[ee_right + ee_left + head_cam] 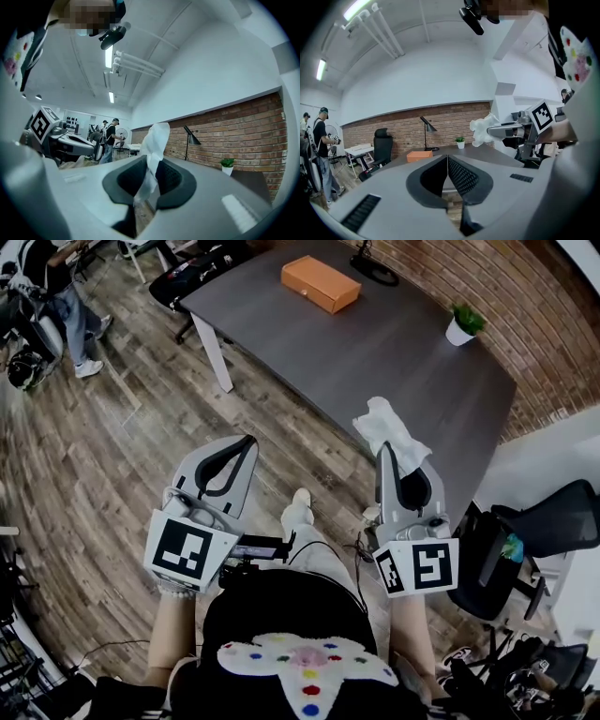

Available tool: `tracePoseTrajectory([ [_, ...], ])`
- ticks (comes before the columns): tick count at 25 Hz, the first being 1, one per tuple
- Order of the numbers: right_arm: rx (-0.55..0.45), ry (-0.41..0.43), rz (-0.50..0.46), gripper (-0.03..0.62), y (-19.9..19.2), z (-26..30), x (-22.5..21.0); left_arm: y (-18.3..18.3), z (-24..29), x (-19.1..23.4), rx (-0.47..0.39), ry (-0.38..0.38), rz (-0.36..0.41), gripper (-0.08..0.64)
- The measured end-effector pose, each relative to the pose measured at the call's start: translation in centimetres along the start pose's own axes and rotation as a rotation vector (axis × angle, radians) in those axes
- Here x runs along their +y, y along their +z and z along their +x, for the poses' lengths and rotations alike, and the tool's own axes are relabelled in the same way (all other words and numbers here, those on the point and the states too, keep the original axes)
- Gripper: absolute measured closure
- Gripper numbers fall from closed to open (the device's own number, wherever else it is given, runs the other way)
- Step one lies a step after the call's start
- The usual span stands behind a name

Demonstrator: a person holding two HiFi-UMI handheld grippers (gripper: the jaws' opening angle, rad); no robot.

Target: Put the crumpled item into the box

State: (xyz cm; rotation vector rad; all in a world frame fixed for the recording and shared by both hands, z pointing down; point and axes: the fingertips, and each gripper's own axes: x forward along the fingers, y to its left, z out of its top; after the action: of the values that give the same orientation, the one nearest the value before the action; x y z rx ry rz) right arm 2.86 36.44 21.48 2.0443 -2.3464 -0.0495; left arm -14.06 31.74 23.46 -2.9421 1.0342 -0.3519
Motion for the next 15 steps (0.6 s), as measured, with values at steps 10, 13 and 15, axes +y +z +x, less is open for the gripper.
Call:
tracePoseTrajectory([
  [10, 0.015, 0.05, 0.003, 0.541, -0.6, 8.8, -4.6, 0.6, 7.5, 4.6, 0.02, 0.049, -0.016, 0.548],
  [13, 0.02, 0.058, 0.007, 0.541, -0.7, 11.3, -6.6, 1.2, 10.1, 5.9, 0.02, 0.063, -0.022, 0.548],
  [15, 0.023, 0.065, 0.007, 0.541, -0.6, 12.8, -7.8, 1.6, 11.7, 6.5, 0.024, 0.07, -0.027, 0.548],
])
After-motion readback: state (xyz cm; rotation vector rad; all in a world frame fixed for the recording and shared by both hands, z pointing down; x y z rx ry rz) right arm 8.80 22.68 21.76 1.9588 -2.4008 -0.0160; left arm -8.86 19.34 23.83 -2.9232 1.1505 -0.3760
